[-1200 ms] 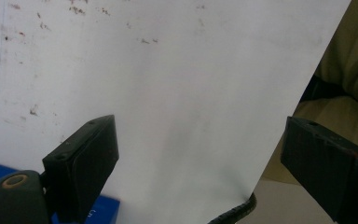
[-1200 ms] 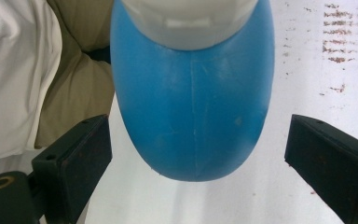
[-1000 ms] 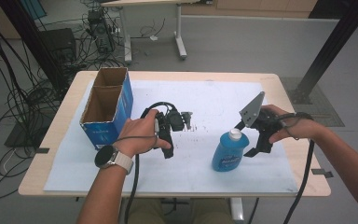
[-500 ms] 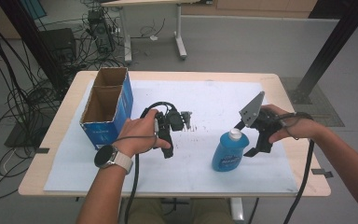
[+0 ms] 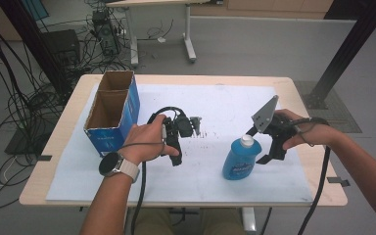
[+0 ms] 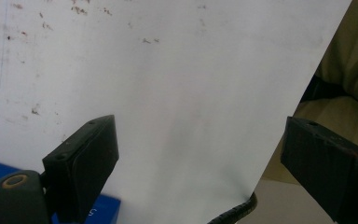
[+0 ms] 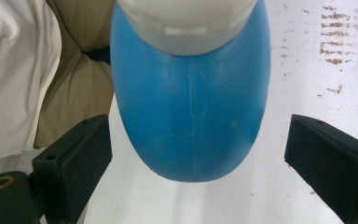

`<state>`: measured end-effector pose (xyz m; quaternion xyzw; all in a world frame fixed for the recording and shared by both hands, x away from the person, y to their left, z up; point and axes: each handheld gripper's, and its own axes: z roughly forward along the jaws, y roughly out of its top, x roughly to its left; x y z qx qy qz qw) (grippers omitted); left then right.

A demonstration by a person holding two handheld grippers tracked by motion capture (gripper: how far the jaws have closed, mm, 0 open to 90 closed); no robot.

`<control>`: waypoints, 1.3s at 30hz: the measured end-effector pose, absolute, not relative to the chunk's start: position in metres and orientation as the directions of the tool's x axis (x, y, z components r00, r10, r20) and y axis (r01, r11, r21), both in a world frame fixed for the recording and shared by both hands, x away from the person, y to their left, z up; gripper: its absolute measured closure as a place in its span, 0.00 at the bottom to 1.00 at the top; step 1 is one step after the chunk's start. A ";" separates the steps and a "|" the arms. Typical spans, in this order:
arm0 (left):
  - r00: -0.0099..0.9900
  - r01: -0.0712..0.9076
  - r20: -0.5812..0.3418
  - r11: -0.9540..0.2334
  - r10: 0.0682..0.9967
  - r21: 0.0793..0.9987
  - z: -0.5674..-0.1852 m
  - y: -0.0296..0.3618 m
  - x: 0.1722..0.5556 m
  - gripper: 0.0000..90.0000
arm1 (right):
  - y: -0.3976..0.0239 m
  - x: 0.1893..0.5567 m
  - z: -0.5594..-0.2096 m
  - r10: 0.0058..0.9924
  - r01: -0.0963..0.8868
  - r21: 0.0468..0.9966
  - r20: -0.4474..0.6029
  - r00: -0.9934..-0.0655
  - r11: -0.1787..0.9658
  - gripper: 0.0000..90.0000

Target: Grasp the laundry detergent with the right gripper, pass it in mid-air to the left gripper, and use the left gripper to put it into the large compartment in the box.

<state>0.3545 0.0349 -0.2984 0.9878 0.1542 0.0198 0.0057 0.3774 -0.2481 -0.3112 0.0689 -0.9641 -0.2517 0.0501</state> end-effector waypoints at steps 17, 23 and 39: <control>0.951 0.307 0.039 -0.952 0.307 0.020 -0.298 0.036 0.355 0.13 | -0.247 0.378 -0.310 -0.160 -0.110 0.492 0.061 -0.985 0.863 0.08; 0.950 0.309 0.039 -0.951 0.310 0.022 -0.298 0.036 0.355 0.13 | -0.248 0.378 -0.310 -0.157 -0.107 0.489 0.062 -0.986 0.865 0.08; 0.949 0.312 0.041 -0.950 0.313 0.023 -0.297 0.038 0.355 0.13 | -0.246 0.378 -0.311 -0.161 -0.110 0.492 0.062 -0.985 0.864 0.08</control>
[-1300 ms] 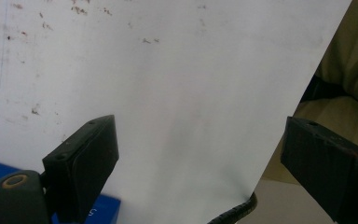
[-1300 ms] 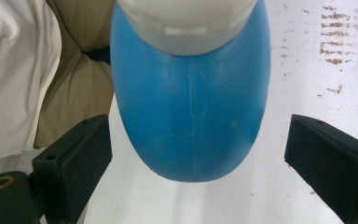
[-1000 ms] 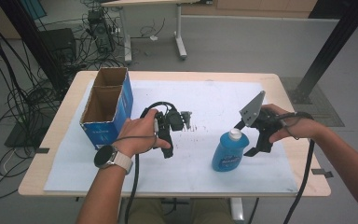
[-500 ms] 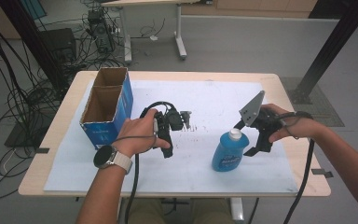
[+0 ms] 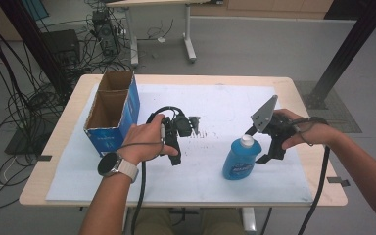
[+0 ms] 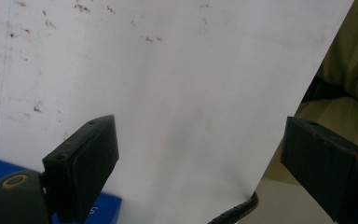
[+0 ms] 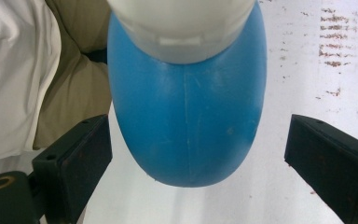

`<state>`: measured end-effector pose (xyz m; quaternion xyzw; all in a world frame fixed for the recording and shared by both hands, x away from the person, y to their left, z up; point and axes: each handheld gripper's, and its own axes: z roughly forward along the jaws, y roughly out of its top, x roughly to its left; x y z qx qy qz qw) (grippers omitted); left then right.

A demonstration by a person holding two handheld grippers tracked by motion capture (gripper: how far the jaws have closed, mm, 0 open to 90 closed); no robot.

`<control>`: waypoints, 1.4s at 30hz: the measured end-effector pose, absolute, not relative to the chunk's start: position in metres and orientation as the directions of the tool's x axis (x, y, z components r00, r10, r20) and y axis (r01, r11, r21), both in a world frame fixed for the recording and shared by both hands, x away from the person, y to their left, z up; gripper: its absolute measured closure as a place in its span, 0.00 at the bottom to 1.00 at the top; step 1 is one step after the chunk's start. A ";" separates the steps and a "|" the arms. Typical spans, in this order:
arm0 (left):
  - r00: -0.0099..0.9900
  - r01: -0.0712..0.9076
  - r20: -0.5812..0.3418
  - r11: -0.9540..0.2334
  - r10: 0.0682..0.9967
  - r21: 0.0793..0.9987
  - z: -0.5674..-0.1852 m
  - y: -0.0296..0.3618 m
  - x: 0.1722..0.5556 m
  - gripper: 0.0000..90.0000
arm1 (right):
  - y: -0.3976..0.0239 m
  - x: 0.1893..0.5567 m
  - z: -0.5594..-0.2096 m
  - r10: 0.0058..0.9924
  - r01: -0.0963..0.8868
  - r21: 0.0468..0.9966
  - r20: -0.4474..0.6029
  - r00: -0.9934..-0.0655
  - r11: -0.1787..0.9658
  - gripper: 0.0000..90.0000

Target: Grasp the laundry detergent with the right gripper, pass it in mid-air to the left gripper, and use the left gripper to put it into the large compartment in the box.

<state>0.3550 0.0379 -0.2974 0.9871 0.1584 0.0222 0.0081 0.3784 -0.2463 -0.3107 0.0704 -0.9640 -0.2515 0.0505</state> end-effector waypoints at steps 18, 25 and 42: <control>0.948 0.313 0.043 -0.949 0.314 0.026 -0.298 0.038 0.355 0.13 | -0.247 0.378 -0.310 -0.158 -0.108 0.493 0.060 -0.986 0.863 0.08; 0.948 0.313 0.042 -0.949 0.314 0.030 -0.298 0.038 0.355 0.13 | -0.247 0.379 -0.311 -0.156 -0.106 0.493 0.060 -0.986 0.863 0.08; 0.947 0.316 0.046 -0.948 0.317 0.032 -0.298 0.039 0.356 0.13 | -0.247 0.379 -0.313 -0.150 -0.101 0.499 0.060 -0.987 0.861 0.08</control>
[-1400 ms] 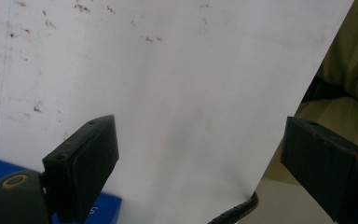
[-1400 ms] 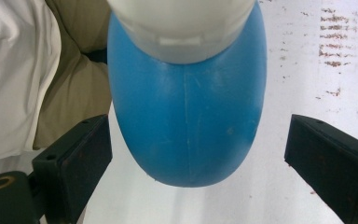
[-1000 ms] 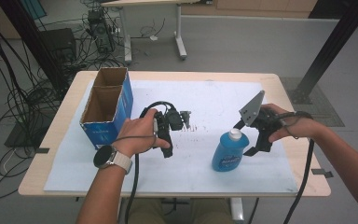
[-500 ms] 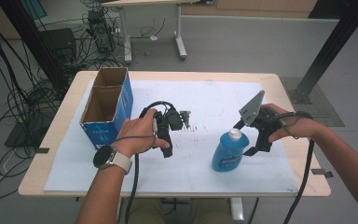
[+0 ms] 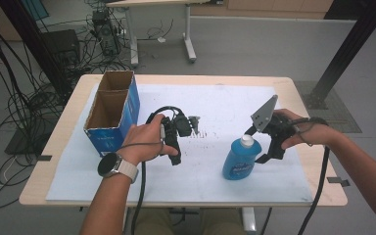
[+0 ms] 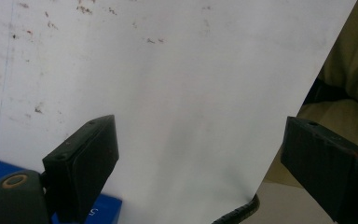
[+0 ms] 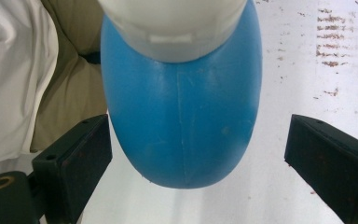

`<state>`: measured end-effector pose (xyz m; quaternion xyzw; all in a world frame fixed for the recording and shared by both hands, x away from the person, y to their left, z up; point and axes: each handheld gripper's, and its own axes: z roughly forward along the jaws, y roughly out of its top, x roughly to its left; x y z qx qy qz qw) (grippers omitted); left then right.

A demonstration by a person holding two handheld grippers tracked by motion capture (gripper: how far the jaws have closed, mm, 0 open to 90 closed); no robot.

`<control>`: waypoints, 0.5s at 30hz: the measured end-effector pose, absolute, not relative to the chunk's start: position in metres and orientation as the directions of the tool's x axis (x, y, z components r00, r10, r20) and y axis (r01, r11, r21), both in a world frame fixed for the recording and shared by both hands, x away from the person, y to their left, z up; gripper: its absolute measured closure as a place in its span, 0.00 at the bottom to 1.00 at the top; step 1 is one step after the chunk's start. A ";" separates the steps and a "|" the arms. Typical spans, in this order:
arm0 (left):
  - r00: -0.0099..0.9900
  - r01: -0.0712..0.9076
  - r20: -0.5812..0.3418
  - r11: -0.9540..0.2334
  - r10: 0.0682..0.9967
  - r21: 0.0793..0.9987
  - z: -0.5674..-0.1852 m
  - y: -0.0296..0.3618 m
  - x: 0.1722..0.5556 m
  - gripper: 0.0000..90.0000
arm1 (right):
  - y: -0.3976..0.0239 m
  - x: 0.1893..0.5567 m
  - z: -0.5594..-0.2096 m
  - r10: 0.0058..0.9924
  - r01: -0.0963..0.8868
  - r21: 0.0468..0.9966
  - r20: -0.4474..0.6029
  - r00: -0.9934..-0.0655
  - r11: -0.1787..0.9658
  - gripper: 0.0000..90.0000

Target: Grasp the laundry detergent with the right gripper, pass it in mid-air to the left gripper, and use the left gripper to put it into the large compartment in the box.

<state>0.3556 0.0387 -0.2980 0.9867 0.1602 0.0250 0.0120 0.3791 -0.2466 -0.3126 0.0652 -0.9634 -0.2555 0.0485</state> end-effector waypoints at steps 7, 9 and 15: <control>0.946 0.319 0.043 -0.947 0.320 0.038 -0.299 0.038 0.356 0.13 | -0.247 0.379 -0.316 -0.150 -0.099 0.505 0.062 -0.987 0.857 0.08; 0.947 0.316 0.043 -0.948 0.318 0.038 -0.299 0.038 0.356 0.13 | -0.247 0.379 -0.318 -0.149 -0.096 0.513 0.062 -0.987 0.853 0.08; 0.947 0.317 0.046 -0.948 0.318 0.041 -0.299 0.038 0.356 0.13 | -0.246 0.379 -0.318 -0.149 -0.098 0.524 0.055 -0.987 0.846 0.08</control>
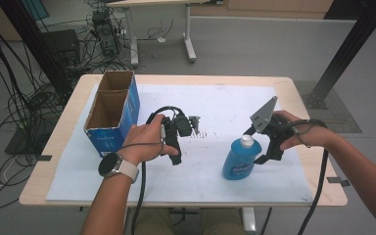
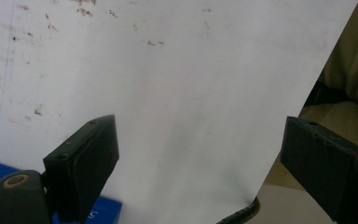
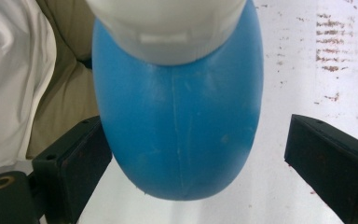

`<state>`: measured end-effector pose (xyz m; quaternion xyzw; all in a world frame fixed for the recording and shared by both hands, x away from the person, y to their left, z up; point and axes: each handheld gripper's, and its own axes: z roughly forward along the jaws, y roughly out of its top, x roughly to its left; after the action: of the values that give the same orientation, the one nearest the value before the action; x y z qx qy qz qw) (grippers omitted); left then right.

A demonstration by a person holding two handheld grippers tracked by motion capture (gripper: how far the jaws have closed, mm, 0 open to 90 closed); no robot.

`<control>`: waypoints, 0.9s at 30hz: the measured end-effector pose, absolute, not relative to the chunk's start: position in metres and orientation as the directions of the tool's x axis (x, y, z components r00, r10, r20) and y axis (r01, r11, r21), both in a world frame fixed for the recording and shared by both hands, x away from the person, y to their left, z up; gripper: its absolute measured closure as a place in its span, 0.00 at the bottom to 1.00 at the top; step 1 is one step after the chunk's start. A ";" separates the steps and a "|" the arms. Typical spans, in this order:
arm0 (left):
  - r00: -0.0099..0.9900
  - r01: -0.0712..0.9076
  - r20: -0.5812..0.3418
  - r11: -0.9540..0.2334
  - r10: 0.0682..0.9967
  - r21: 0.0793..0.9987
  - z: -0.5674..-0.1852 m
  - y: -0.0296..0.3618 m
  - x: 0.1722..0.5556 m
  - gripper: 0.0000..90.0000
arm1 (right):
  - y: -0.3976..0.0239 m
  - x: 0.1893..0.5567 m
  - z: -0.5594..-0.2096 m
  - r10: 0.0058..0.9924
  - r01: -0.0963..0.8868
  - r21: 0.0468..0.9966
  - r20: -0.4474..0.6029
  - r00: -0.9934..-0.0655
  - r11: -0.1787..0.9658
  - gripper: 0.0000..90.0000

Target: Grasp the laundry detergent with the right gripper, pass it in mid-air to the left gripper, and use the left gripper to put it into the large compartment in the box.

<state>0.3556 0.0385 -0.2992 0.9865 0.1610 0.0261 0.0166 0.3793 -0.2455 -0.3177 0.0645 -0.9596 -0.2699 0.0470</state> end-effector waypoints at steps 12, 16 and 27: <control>0.947 0.318 0.040 -0.947 0.319 0.041 -0.302 0.040 0.355 0.13 | -0.242 0.378 -0.323 -0.151 -0.095 0.547 0.058 -0.987 0.832 0.09; 0.945 0.323 0.037 -0.945 0.324 0.044 -0.303 0.040 0.355 0.13 | -0.243 0.377 -0.327 -0.146 -0.088 0.554 0.062 -0.987 0.828 0.09; 0.946 0.320 0.036 -0.947 0.321 0.042 -0.304 0.040 0.355 0.13 | -0.245 0.378 -0.335 -0.144 -0.086 0.583 0.055 -0.988 0.808 0.10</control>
<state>0.3553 0.0396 -0.3044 0.9863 0.1625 0.0214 0.0179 0.3778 -0.2452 -0.3347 0.0606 -0.9496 -0.3036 0.0485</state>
